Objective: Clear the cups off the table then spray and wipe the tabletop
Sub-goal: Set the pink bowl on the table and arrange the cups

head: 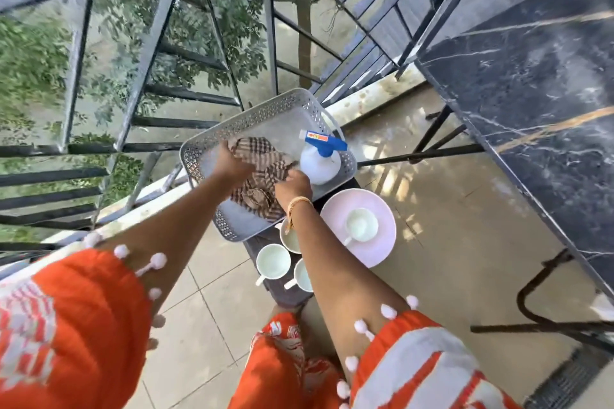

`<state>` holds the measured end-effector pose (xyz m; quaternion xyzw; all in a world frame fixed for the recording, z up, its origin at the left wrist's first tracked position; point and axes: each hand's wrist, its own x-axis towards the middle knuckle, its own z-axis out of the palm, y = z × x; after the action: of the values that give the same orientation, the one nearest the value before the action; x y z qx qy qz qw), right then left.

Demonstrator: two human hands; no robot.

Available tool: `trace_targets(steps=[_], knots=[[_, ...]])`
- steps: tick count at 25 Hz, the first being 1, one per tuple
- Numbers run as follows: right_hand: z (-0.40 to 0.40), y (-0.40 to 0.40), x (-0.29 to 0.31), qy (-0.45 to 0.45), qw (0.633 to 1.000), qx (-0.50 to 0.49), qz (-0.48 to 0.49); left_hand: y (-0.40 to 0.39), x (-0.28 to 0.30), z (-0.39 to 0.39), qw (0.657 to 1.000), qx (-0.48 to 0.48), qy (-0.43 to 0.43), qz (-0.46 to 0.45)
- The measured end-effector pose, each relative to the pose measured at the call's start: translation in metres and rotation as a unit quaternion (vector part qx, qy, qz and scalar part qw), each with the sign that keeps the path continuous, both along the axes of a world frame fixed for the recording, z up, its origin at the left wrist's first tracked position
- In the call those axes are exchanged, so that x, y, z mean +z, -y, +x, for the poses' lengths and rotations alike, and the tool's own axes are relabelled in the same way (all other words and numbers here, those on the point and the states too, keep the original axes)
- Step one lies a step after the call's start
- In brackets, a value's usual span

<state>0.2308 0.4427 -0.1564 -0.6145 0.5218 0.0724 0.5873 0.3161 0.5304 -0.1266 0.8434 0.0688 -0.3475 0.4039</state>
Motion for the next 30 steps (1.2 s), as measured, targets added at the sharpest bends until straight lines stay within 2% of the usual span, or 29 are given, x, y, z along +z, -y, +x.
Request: trace_targets(steps=[2, 5, 11, 16, 19, 23, 28, 30], knots=[[-0.016, 0.003, 0.009, 0.014, 0.999, -0.035, 0.02, -0.003, 0.001, -0.021, 0.996, -0.061, 0.041, 0.052], [-0.045, 0.014, 0.018, 0.015, 1.0, -0.019, -0.012, 0.005, 0.009, -0.058, 0.988, -0.119, 0.049, 0.083], [-0.132, 0.06, 0.015, -0.033, 0.998, -0.046, 0.001, 0.058, 0.027, -0.135, 0.968, -0.221, 0.103, 0.066], [-0.203, 0.089, 0.005, -0.011, 0.996, -0.078, 0.033, 0.094, 0.027, -0.181, 0.945, -0.289, 0.13, 0.08], [-0.229, 0.109, 0.007, -0.029, 0.998, -0.032, 0.051, 0.103, 0.019, -0.199, 0.949, -0.28, 0.108, 0.094], [-0.241, 0.114, 0.006, -0.029, 0.996, -0.065, 0.058, 0.107, 0.005, -0.208, 0.968, -0.219, 0.066, 0.102], [-0.234, 0.123, -0.006, -0.086, 0.995, -0.055, -0.008, 0.124, -0.031, -0.201, 0.972, -0.195, 0.036, 0.122], [-0.229, 0.124, -0.018, -0.093, 0.995, -0.031, 0.007, 0.132, -0.042, -0.201, 0.968, -0.203, 0.036, 0.14]])
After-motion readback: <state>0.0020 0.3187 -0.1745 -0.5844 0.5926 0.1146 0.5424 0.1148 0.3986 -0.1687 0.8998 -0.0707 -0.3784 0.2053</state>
